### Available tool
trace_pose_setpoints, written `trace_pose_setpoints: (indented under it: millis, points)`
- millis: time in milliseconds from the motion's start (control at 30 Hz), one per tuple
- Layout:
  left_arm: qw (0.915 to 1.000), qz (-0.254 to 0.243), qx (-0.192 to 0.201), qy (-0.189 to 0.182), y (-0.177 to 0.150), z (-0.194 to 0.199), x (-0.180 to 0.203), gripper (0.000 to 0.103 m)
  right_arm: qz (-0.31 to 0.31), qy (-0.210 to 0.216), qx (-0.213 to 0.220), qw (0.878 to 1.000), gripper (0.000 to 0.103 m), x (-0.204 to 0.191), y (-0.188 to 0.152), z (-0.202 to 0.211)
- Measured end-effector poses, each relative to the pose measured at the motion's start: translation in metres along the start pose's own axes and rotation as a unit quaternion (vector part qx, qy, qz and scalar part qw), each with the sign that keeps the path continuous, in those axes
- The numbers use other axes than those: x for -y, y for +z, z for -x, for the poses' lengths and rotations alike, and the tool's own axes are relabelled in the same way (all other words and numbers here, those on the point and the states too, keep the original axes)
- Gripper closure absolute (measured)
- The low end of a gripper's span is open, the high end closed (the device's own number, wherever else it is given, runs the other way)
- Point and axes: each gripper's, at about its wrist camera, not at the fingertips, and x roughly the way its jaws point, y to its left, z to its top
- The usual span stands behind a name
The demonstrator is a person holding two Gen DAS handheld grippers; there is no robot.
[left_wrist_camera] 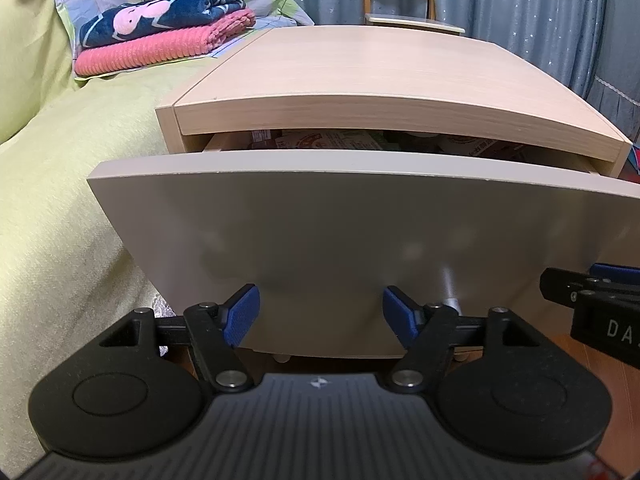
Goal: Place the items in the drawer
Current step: 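Push the drawer front inward into the nightstand with both grippers, then keep pushing the drawer front with both grippers until it is flush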
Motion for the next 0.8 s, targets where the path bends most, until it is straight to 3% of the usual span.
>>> trace_pose_setpoints:
  millis: [800]
  points:
    - [0.9999, 0.003, 0.004, 0.009, 0.01, -0.013, -0.003, 0.032, 0.0, 0.002, 0.001, 1.0, 0.061, 0.0, 0.004, -0.01]
